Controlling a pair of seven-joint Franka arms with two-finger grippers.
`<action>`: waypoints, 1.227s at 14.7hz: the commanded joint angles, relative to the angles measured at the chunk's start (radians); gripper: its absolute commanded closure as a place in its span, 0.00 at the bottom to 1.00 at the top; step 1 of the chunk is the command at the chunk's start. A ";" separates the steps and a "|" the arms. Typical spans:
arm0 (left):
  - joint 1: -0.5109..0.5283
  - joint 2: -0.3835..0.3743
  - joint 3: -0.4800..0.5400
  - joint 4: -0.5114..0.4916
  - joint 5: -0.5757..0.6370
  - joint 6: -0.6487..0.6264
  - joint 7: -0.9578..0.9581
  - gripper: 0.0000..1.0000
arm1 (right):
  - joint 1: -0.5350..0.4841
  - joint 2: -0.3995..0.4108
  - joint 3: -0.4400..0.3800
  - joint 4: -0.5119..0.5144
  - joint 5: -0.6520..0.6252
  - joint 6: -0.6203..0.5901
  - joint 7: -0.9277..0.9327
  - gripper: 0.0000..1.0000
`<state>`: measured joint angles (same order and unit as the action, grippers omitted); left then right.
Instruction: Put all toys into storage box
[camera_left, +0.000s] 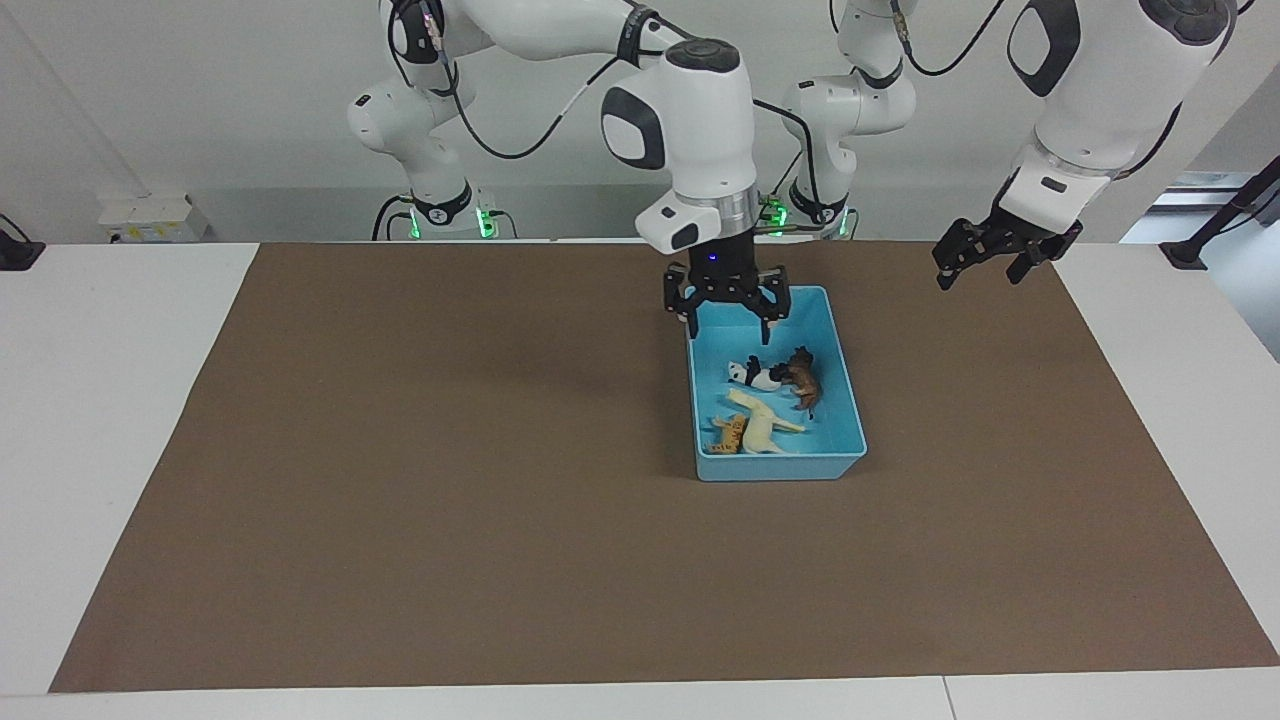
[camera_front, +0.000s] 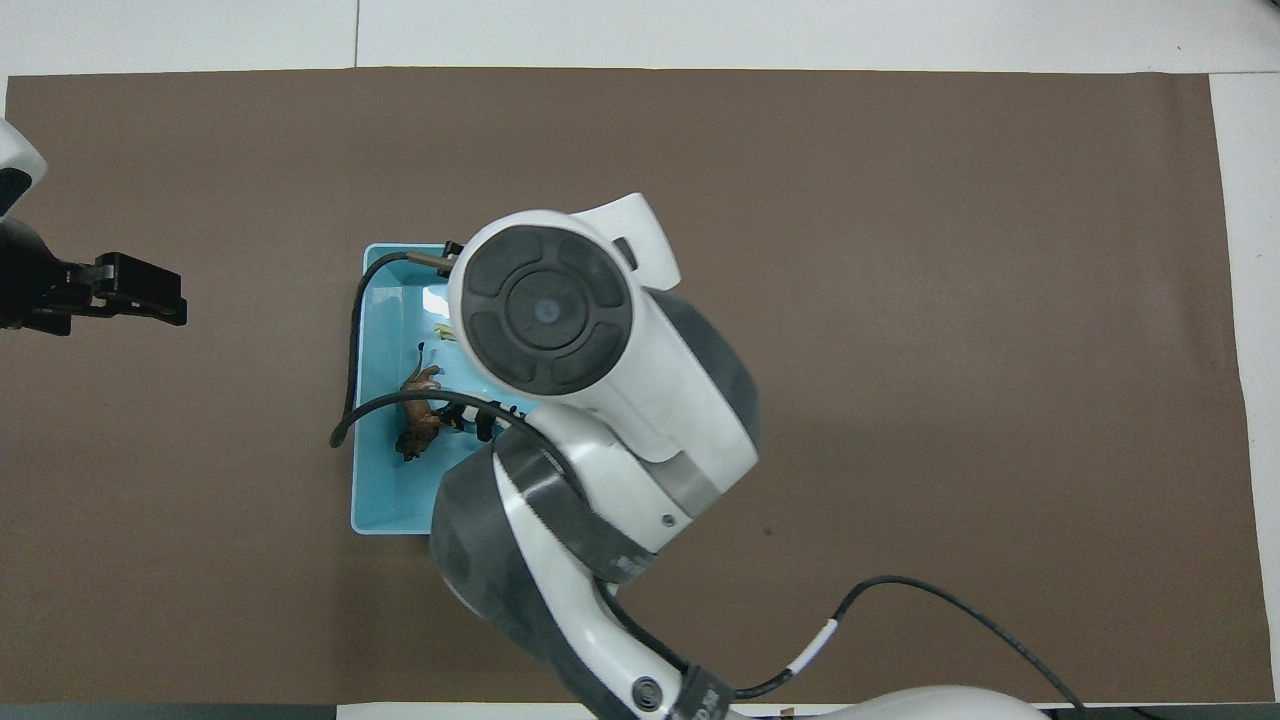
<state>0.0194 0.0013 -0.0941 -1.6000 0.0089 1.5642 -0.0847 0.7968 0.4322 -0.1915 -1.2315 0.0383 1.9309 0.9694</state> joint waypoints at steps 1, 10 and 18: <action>0.020 0.013 -0.007 0.020 0.016 0.008 0.023 0.00 | -0.141 -0.082 0.009 -0.046 -0.009 -0.101 -0.267 0.00; 0.011 0.013 -0.009 0.017 0.016 0.013 0.048 0.00 | -0.619 -0.197 0.012 -0.175 0.002 -0.234 -0.910 0.00; 0.010 0.011 -0.018 -0.020 0.016 0.010 0.048 0.00 | -0.780 -0.449 0.032 -0.332 -0.009 -0.407 -1.038 0.00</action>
<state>0.0319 0.0205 -0.1105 -1.6079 0.0090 1.5734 -0.0486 0.0434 0.0777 -0.1880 -1.4938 0.0360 1.5589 -0.0480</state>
